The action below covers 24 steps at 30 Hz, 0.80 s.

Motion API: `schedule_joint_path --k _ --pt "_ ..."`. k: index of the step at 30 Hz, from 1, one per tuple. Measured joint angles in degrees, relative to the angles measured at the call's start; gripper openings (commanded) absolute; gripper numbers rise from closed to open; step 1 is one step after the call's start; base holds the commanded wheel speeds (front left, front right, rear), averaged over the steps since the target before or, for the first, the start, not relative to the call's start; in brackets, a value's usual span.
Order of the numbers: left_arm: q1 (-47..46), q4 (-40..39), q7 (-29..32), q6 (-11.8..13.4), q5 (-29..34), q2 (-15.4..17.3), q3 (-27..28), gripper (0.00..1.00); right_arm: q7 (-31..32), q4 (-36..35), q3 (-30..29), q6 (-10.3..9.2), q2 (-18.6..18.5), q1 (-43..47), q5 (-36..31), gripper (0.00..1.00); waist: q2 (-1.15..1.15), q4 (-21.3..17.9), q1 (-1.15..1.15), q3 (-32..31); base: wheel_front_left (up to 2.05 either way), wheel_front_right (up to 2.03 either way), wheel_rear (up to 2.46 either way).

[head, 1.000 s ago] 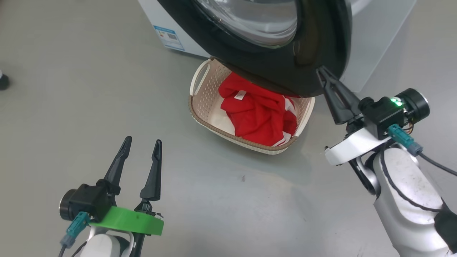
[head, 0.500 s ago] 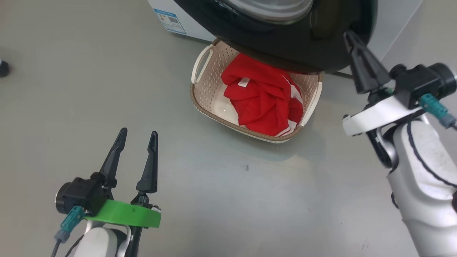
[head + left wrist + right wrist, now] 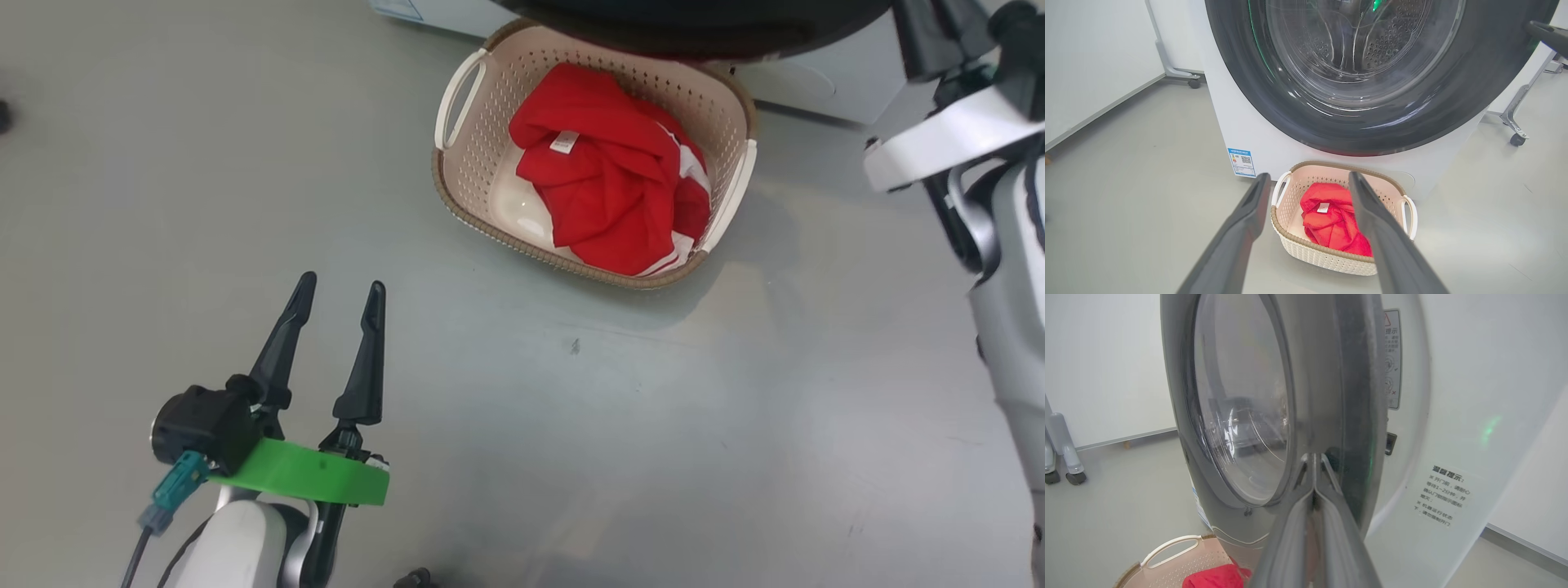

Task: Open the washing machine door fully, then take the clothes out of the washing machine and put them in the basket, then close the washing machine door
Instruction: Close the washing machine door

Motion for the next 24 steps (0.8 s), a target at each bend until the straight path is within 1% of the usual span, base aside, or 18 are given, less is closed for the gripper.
schedule_joint_path --k 5,16,24 --pt "-1.5 0.0 0.0 0.0 -2.5 -0.2 -1.5 1.0 1.5 1.1 -0.2 0.08 -2.0 -4.4 -0.3 0.0 0.0 0.9 0.0 2.1 0.0 0.0 0.0" --pt "-3.5 0.2 0.0 0.0 -4.4 -0.4 -3.0 1.0 2.4 3.7 -0.8 0.57 -5.1 -11.2 -0.5 0.0 0.0 3.7 0.0 5.5 0.0 0.0 0.0" --pt "-3.7 1.1 0.0 0.0 -5.7 -0.5 -3.2 1.0 1.4 7.0 -1.5 0.6 -4.6 -12.4 -0.3 0.0 0.0 5.0 0.0 6.0 0.0 0.0 0.0"
